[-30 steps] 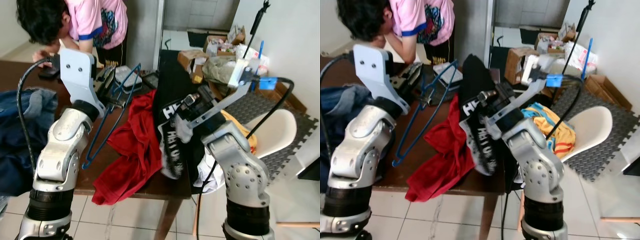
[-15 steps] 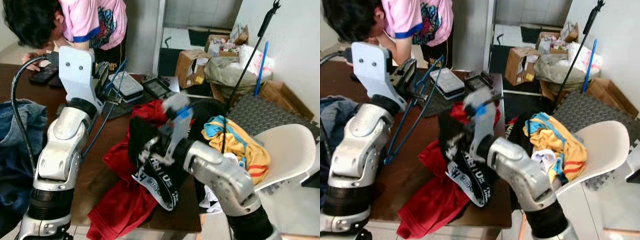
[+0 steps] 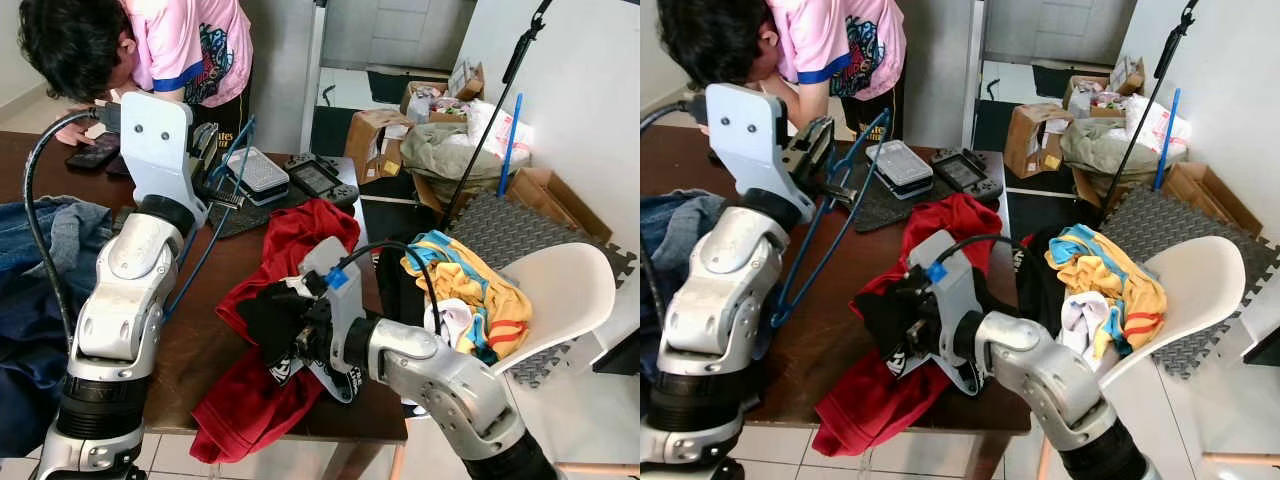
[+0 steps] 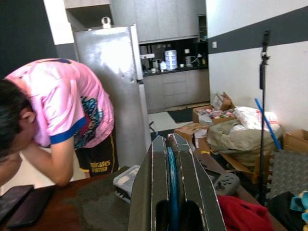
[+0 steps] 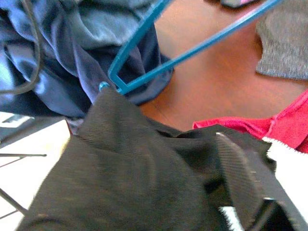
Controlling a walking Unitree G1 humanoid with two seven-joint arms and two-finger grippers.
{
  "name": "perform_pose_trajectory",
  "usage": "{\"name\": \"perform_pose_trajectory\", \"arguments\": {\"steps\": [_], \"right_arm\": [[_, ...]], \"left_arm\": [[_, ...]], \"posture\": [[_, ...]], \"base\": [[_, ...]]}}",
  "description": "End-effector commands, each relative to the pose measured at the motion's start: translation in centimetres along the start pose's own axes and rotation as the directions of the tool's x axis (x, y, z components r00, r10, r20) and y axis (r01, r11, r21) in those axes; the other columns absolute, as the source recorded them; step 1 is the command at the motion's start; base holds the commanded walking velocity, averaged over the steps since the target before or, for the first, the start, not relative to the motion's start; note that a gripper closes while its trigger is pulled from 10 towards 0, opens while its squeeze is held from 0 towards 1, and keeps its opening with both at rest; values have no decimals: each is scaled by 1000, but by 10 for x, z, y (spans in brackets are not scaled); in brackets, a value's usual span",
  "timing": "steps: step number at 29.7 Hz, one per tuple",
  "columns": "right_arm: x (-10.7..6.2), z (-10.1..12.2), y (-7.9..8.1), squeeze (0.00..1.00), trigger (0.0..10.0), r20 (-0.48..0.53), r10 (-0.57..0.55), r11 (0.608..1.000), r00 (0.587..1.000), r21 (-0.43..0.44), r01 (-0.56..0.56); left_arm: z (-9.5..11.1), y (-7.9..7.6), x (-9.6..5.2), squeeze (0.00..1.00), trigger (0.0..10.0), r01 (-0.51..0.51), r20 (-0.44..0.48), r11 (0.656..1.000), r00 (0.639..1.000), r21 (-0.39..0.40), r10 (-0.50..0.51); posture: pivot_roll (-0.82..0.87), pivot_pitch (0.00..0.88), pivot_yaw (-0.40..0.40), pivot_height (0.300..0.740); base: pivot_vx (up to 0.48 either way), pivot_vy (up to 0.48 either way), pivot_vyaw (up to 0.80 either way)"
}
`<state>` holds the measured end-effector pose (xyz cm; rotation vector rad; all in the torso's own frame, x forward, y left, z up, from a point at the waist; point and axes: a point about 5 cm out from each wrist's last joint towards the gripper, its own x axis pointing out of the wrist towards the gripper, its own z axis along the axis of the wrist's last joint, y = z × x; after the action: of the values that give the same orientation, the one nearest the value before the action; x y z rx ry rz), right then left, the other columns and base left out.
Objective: Hang hanger
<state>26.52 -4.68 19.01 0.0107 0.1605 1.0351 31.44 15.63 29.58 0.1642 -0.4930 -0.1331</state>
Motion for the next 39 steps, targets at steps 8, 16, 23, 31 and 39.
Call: {"name": "perform_pose_trajectory", "arguments": {"steps": [8, 16, 23, 31, 39], "right_arm": [[-25, 17, 0, 1000, 10000, 47, 114, 990, 992, -94, -110], [-40, 13, 10, 1000, 10000, -39, 206, 971, 978, -112, -209], [-35, -13, 25, 1000, 10000, -166, 266, 964, 950, 31, -264], [-25, -25, -17, 1000, 10000, -319, -137, 961, 938, -274, 47], [-53, 4, -79, 1000, 10000, -289, -577, 803, 764, -371, 466]], "left_arm": [[15, -2, 18, 0, 10000, 97, 77, 995, 992, 35, -99], [23, -2, 26, 0, 10000, 162, 106, 986, 980, 49, -166], [23, -4, 28, 0, 10000, 185, 118, 982, 975, 44, -189], [22, -9, 30, 0, 10000, 212, 120, 977, 969, 36, -214], [22, -18, 30, 0, 10000, 223, 132, 975, 966, 20, -224]], "posture": [[41, 60, -60, 740], [30, 53, -56, 740], [35, 52, -60, 740], [30, 57, -56, 740], [25, 58, -71, 740]], "base": [[0, 0, 0], [0, 0, 0], [0, 0, 0], [0, 0, 0], [0, 0, 0]]}}
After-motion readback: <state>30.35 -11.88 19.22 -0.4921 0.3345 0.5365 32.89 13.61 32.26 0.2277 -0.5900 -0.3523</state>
